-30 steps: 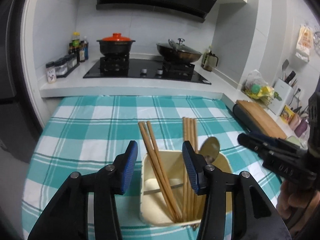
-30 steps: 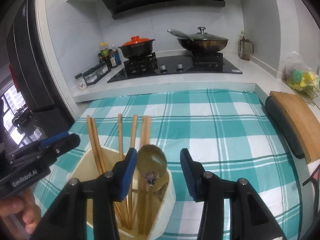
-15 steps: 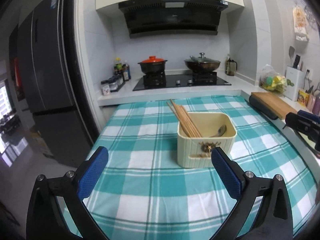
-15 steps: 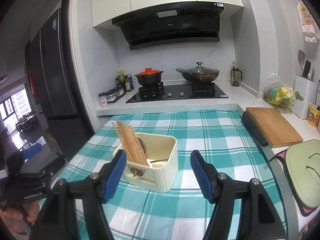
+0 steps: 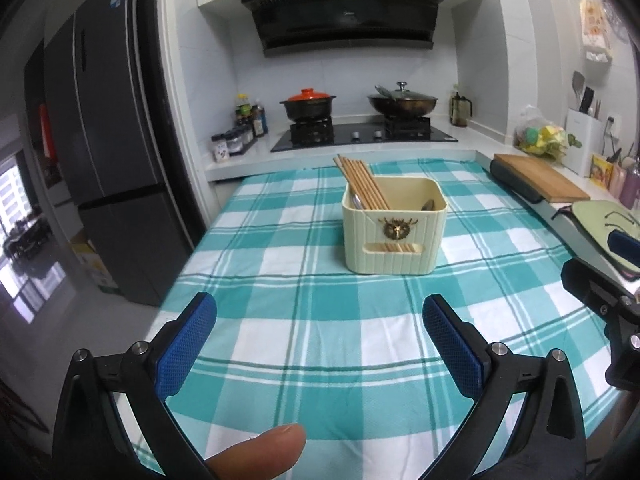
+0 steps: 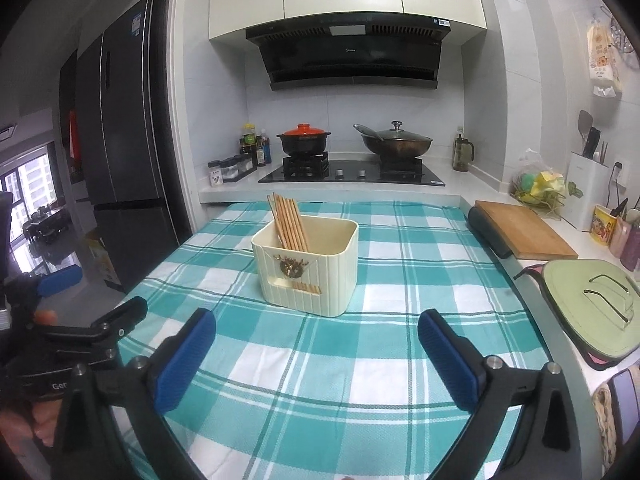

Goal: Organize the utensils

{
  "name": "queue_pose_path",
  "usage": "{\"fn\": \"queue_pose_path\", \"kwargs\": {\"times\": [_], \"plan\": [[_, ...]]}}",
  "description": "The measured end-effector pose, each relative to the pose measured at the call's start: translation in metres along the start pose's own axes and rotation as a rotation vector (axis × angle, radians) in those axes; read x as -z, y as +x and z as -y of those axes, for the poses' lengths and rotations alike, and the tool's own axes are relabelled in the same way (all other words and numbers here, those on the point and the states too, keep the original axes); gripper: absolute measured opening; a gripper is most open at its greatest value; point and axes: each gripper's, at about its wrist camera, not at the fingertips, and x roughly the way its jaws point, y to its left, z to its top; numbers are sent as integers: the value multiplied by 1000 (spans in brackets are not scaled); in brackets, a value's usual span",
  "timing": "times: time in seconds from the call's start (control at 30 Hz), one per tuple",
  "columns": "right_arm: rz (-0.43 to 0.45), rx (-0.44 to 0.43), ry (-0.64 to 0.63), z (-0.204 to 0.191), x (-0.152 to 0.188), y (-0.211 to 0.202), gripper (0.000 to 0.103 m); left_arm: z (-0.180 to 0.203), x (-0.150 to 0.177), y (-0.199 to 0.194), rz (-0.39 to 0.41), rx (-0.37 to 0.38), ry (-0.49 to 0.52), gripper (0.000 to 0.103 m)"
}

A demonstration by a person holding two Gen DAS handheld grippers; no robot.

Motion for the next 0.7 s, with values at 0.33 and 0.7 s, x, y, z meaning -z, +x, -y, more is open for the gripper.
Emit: {"fn": "queue_pose_path", "kwargs": {"times": [0.33, 0.7], "plan": [[-1, 50, 18, 8, 2, -18, 103, -2, -3, -11, -16, 27, -30, 103], [16, 34, -10, -2, -4, -27, 103, -4, -5, -16, -23, 40, -44, 103]]}}
